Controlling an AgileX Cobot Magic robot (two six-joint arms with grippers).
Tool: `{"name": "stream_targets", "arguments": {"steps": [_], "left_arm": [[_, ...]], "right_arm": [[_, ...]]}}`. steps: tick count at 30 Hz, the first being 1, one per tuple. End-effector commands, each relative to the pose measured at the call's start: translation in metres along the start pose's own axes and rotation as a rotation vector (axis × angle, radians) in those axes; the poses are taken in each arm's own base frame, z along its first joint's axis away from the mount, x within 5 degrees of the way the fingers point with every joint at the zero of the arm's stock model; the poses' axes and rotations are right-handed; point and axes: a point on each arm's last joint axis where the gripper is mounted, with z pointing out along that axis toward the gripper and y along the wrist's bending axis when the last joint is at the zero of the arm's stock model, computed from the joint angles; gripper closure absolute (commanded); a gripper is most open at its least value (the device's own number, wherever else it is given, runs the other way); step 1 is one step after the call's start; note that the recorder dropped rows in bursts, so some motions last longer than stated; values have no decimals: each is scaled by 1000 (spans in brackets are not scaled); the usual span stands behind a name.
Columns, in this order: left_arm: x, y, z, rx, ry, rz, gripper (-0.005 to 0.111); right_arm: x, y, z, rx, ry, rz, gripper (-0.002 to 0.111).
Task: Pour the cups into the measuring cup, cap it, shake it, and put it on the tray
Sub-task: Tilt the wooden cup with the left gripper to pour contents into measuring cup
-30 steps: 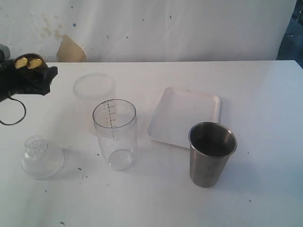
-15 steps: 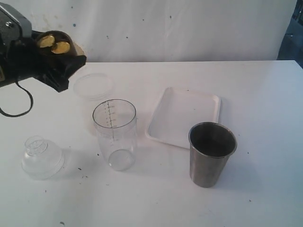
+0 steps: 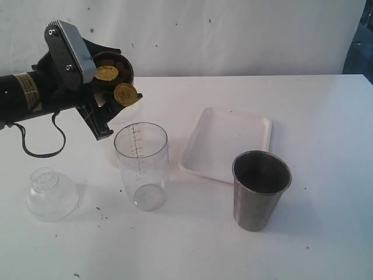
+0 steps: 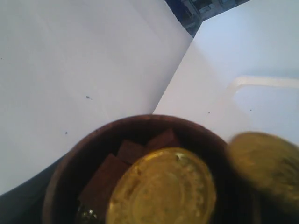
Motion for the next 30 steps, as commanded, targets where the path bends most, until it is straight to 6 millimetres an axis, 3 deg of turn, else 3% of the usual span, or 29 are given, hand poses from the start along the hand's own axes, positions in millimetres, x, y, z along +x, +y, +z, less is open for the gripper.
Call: {"name": "stream_targets", "arguments": {"steps": [1,13,30], "left_arm": [[-11,9,3,-23,-57,12,107],[7,-4,17,70,-25,86,107],[2,-9,20,84,-40,296,107]], "right_arm": [[1,0,0,4,1,1,108],[1,0,0,4,1,1,108],[1,0,0,4,1,1,108]]}}
